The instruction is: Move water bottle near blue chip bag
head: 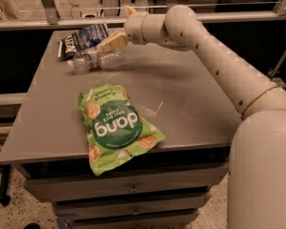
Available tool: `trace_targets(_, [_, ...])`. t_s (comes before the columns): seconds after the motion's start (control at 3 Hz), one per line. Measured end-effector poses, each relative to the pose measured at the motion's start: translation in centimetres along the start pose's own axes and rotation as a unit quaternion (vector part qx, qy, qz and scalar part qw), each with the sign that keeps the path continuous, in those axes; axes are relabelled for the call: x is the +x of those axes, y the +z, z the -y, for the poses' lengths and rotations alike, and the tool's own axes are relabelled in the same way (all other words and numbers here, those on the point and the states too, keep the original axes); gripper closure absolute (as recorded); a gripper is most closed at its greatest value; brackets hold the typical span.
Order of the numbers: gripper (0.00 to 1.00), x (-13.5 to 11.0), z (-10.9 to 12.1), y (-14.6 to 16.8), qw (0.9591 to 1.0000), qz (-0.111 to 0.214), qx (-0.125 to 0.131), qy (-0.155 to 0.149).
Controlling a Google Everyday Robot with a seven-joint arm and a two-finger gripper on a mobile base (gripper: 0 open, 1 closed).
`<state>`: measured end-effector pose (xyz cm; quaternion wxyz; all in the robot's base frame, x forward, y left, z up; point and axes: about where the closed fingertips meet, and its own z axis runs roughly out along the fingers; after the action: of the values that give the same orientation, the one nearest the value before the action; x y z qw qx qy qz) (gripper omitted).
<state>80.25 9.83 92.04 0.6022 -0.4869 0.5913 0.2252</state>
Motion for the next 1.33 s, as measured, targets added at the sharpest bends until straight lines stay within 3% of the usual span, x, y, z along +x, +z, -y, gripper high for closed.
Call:
trace_targets(0.33, [0.00, 0.1, 1.8, -3.1, 0.9999, -0.003, 0.007, -0.010])
trace_targets(0.67, [0.00, -0.2, 3.7, -7.4, 0.9990, -0.024, 0.004, -0.038])
trace_targets(1.0, [0.00, 0.2, 5.2, -12.7, 0.9956, -0.051, -0.001, -0.078])
trace_targets(1.33, [0.00, 1.6, 6.2, -18.9, 0.9890, -0.090, 0.005, -0.118])
